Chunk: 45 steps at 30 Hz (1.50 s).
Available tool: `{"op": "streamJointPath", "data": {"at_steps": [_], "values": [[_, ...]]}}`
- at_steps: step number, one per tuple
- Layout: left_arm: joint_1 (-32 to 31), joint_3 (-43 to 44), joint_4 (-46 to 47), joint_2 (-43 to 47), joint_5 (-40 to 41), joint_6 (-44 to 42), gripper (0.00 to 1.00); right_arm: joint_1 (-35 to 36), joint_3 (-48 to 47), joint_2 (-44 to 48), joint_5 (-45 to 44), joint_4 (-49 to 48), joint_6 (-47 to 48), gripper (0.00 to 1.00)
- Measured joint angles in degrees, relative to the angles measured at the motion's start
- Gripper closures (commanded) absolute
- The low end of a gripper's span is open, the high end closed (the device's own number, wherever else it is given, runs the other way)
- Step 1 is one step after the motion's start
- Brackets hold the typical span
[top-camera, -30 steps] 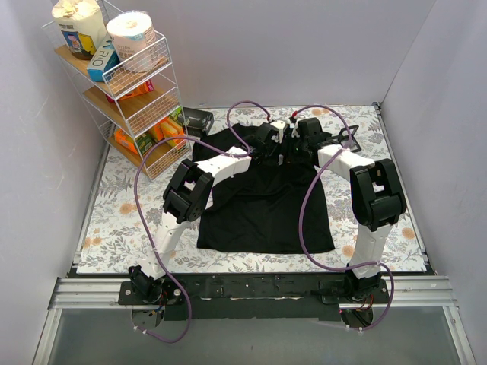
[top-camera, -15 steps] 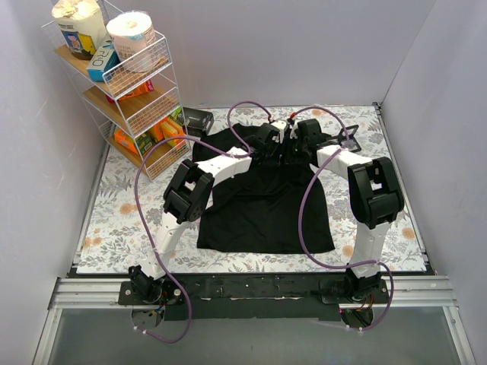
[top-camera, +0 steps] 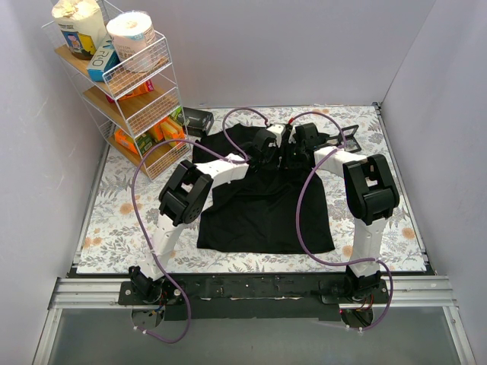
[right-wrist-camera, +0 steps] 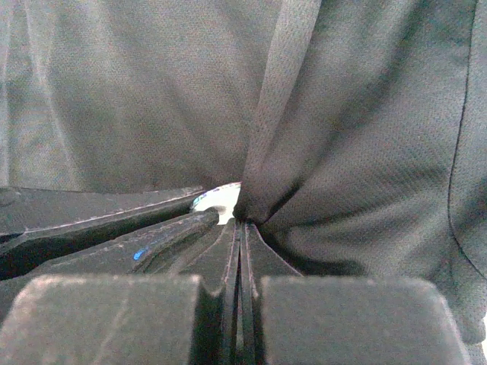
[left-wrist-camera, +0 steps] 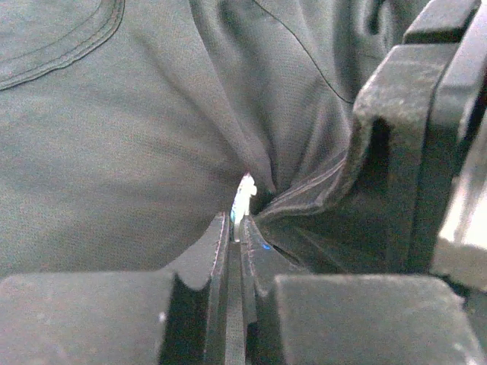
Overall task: Pin the brooch onto the clothing
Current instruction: Pin the brooch to the clothes.
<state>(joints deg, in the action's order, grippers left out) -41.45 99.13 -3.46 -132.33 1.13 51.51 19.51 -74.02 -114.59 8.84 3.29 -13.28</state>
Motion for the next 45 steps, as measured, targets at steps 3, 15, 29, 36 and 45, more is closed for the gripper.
{"op": "streamJointPath", "data": {"at_steps": [3,15,29,36,45], "values": [[0.0,-1.7,1.6,0.7,0.0,0.5,1.0,0.0,0.0,0.0,-0.5,0.2,0.1,0.99],[1.0,-6.4,5.5,3.4,-0.1,4.2,1.0,0.1,0.9,0.0,-1.1,0.2,0.0,0.99],[2.6,-8.9,8.3,4.4,-3.5,7.3,1.0,0.1,0.9,0.0,-0.9,-0.2,0.0,0.88],[5.0,-9.4,9.2,4.4,-10.4,8.6,1.0,-0.4,3.6,3.2,1.2,0.0,0.3,0.54],[9.7,-12.0,12.4,4.4,-20.7,9.5,1.0,-5.0,10.6,13.8,3.9,0.4,0.8,0.42]]}}
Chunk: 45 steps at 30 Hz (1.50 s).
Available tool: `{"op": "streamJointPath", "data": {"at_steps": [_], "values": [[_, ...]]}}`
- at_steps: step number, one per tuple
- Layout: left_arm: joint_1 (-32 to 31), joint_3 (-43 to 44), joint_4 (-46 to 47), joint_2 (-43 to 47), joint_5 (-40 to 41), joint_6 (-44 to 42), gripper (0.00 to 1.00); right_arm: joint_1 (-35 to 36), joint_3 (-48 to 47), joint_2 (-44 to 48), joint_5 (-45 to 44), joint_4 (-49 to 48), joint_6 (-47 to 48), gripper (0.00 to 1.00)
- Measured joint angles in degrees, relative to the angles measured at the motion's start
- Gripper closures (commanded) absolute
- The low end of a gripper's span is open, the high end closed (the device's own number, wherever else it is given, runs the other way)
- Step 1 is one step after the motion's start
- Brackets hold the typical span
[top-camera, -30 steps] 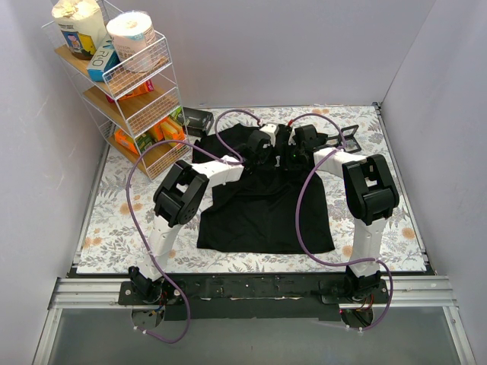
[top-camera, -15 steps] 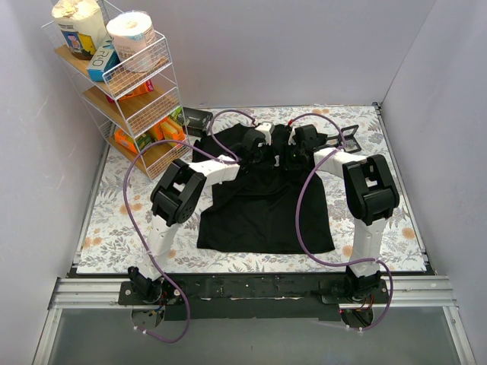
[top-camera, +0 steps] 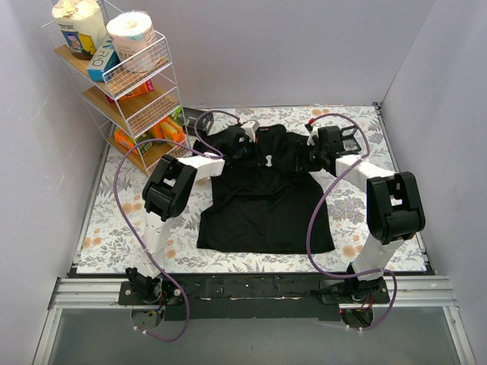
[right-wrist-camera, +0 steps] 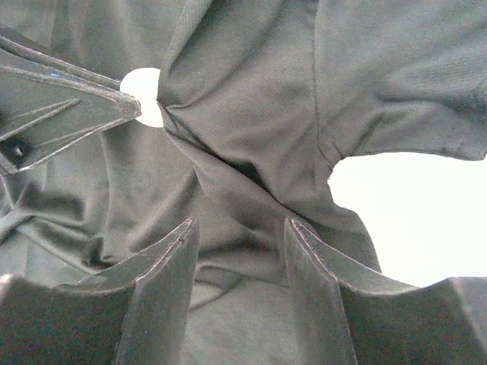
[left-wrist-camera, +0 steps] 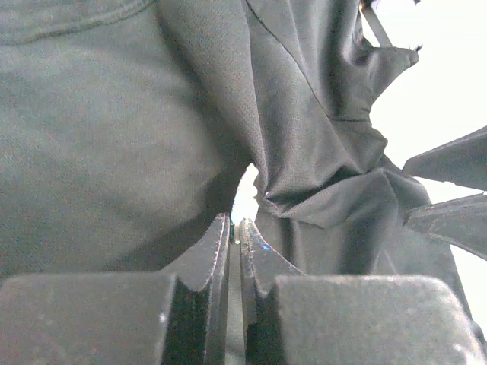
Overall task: Pin the brooch onto the clothing
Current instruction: Pin the brooch to the clothes.
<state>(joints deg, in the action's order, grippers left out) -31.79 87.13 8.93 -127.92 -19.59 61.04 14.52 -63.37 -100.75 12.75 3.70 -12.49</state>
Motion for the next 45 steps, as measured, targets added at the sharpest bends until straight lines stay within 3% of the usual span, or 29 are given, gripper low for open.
{"op": "streamJointPath", "data": {"at_steps": [6,19,45], "values": [[1.2,-3.4,1.6,0.0,-6.6,0.8,1.0,-2.3,4.0,0.6,6.6,-3.7,0.2,0.36],[2.4,-6.2,6.2,0.0,-16.7,3.4,1.0,-2.9,2.7,-7.3,19.6,-14.0,0.9,0.4],[3.0,-8.9,10.0,0.0,-19.8,5.7,1.0,-1.0,-1.9,-14.9,23.5,-17.3,2.0,0.45]]}}
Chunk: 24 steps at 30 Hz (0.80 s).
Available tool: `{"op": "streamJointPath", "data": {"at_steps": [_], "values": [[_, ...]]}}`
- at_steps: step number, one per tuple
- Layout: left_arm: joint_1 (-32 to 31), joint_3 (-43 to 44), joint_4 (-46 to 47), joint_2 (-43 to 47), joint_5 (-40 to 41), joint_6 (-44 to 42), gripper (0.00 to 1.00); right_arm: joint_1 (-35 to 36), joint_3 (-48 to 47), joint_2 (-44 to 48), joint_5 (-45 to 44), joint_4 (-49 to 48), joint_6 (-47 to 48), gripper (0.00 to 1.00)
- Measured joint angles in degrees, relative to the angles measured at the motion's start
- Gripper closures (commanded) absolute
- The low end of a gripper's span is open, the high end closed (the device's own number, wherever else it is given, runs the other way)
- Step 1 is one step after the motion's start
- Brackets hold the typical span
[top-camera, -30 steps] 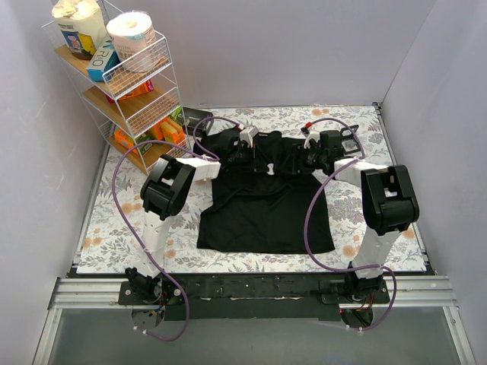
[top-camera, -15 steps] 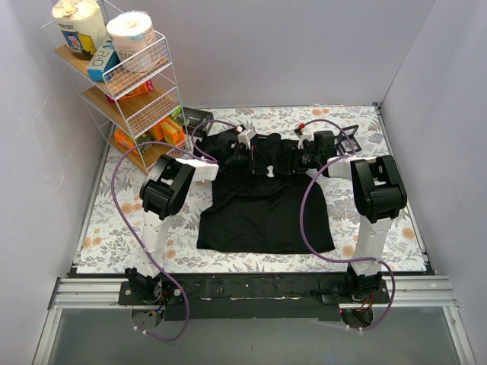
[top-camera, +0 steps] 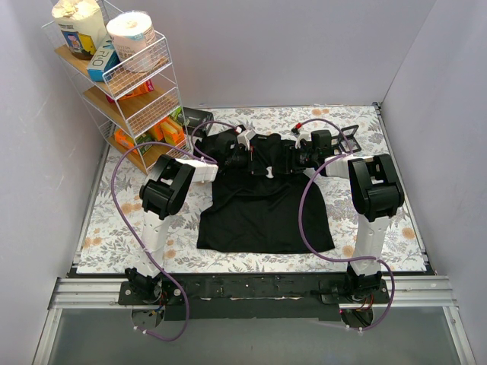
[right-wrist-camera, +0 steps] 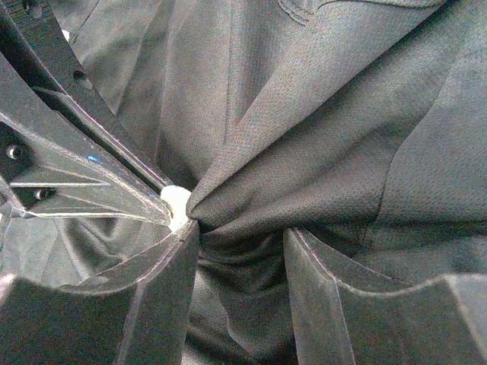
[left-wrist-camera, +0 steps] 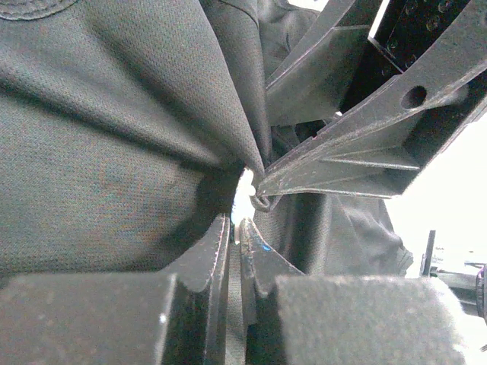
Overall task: Pin the brooch onto the clothing
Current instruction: Pin the brooch to the clothes.
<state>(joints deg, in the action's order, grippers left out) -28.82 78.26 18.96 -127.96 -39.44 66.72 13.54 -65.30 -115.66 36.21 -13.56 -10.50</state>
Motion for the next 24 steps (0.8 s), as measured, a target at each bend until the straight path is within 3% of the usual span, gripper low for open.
{"op": "streamJointPath", "data": {"at_steps": [11,24], "values": [[1.0,-0.5,0.3,0.0,-1.9,1.3,1.0,-0.9,1.9,0.0,2.2,-3.4,-2.4,0.39],[1.7,-0.9,0.6,0.0,-4.9,2.5,1.0,-2.2,5.2,0.5,6.8,-7.6,-3.3,0.42]]}}
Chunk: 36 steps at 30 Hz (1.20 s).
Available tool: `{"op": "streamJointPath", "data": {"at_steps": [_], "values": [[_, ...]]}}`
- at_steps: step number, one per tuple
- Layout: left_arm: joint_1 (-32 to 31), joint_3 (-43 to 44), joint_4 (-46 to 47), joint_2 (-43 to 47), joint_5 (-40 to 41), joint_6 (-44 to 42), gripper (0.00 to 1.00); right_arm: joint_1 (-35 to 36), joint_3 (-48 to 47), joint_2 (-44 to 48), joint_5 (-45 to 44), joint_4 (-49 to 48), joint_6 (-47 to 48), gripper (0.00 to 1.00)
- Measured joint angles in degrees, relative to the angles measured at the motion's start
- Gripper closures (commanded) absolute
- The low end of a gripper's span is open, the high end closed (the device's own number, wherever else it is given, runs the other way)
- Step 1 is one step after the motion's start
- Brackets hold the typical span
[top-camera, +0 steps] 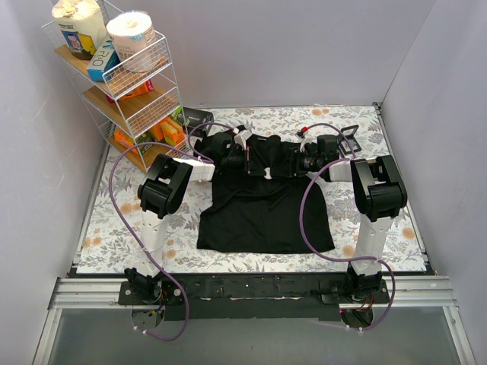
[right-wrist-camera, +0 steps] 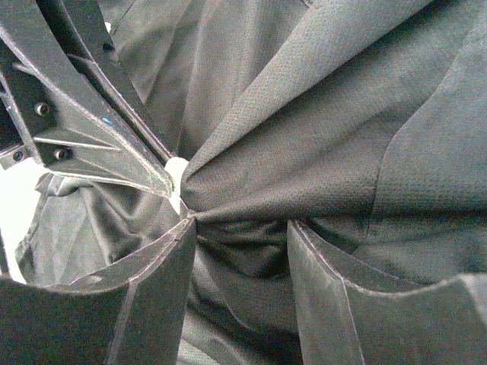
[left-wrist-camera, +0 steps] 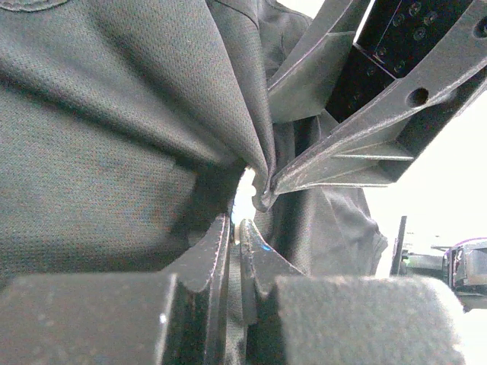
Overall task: Pin the brooch onto the clothing
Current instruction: Pin the brooch to the clothes.
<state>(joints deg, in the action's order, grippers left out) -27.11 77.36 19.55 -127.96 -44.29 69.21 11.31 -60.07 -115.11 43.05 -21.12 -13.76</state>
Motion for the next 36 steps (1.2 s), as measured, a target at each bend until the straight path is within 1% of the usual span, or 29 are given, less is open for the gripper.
{"op": "streamJointPath", "data": {"at_steps": [10,24,36], "values": [[0.0,0.0,0.2,0.0,-0.5,0.3,1.0,0.3,0.0,0.0,2.2,-0.6,-1.1,0.46],[0.0,0.0,0.3,-0.2,-1.2,0.7,1.0,1.1,-0.2,-0.9,3.3,-1.6,-1.5,0.56],[0.1,-0.1,0.4,-0.2,-1.2,0.7,1.0,1.2,-1.4,-2.5,4.2,-1.8,-2.0,0.59]]}}
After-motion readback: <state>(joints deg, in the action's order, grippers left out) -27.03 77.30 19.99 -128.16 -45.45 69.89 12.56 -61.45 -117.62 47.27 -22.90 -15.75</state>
